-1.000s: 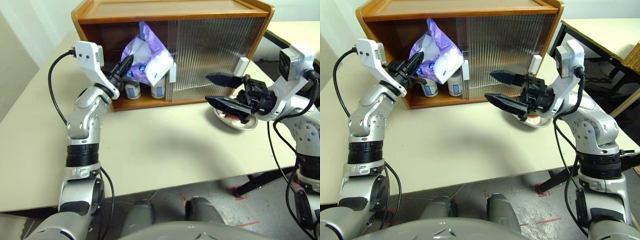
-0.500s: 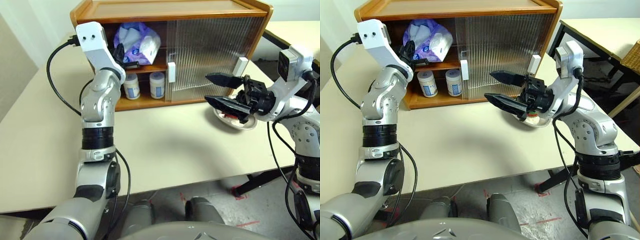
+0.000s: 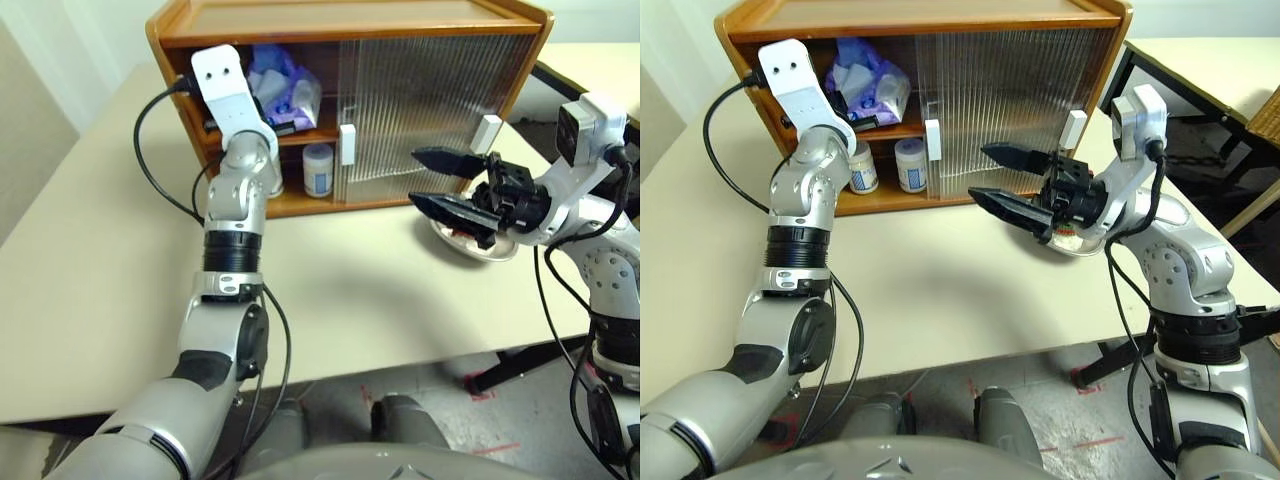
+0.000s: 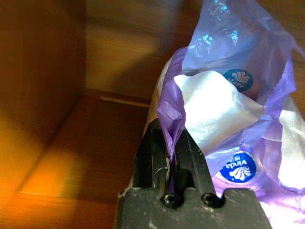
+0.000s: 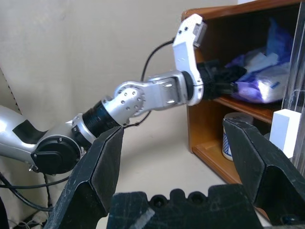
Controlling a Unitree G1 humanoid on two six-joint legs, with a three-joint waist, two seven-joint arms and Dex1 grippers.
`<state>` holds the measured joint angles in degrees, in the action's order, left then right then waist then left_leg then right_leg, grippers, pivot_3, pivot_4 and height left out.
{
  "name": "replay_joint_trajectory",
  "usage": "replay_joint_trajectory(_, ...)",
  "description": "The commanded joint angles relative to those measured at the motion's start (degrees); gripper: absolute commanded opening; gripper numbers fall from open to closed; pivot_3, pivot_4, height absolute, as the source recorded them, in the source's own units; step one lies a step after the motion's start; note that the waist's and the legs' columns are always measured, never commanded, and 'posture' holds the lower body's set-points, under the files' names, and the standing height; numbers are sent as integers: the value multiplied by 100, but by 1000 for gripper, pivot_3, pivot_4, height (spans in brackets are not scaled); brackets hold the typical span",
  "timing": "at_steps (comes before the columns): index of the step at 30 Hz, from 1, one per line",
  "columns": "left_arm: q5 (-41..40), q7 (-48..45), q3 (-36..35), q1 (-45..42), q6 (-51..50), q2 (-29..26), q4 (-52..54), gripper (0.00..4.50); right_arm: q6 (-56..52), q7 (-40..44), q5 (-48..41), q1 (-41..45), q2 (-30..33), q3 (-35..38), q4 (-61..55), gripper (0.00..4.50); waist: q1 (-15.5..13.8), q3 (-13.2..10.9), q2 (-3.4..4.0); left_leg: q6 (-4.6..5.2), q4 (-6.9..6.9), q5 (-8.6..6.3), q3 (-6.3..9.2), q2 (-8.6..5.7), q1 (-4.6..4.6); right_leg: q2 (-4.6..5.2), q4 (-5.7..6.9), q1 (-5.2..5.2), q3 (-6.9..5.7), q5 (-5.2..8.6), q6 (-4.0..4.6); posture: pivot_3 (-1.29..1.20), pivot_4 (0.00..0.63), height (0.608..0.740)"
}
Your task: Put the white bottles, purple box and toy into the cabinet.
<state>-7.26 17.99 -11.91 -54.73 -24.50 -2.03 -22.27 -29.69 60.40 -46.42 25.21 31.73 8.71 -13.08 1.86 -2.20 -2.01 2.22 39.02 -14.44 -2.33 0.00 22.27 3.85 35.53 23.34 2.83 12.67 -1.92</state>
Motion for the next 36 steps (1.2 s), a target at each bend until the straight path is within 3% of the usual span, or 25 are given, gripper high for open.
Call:
replay_joint_trajectory(1,120,237,-35,-198,244,68,-405,9,68,-18,-22,-45,5,50,-55,4500,16,0,0,0,0,0,0,-2,0,-1,0,0,0,0,0,-42,0,740)
replay_joint_trajectory(6,178,382,-57,-339,456,56,-719,9,59,-34,-25,-82,13,58,-89,4500,11,-1,-1,-1,0,0,0,-3,-1,-2,1,1,2,5,-8,-46,0,740)
replay_joint_trajectory(9,206,346,5,-380,495,34,-782,444,58,-41,-25,-96,12,59,-97,4500,11,-1,-2,-1,0,-1,-1,-6,0,0,0,0,3,5,-9,-46,0,740)
replay_joint_trajectory(11,298,357,69,-358,533,-22,-731,916,65,-34,-22,-101,15,58,-87,4500,15,-1,-2,-1,0,-1,-1,-7,0,1,0,0,4,4,-9,-45,0,740)
replay_joint_trajectory(20,335,75,223,-174,471,-86,-193,4429,72,16,-14,-70,25,41,-29,4500,9,-1,-2,-2,0,-1,-1,-7,-1,2,0,0,5,2,-7,-36,0,740)
replay_joint_trajectory(36,408,-861,699,556,-213,-298,1619,4473,58,150,20,40,84,20,125,4500,6,-1,-2,-1,0,0,-1,-6,-3,1,4,0,11,1,-5,-9,0,740)
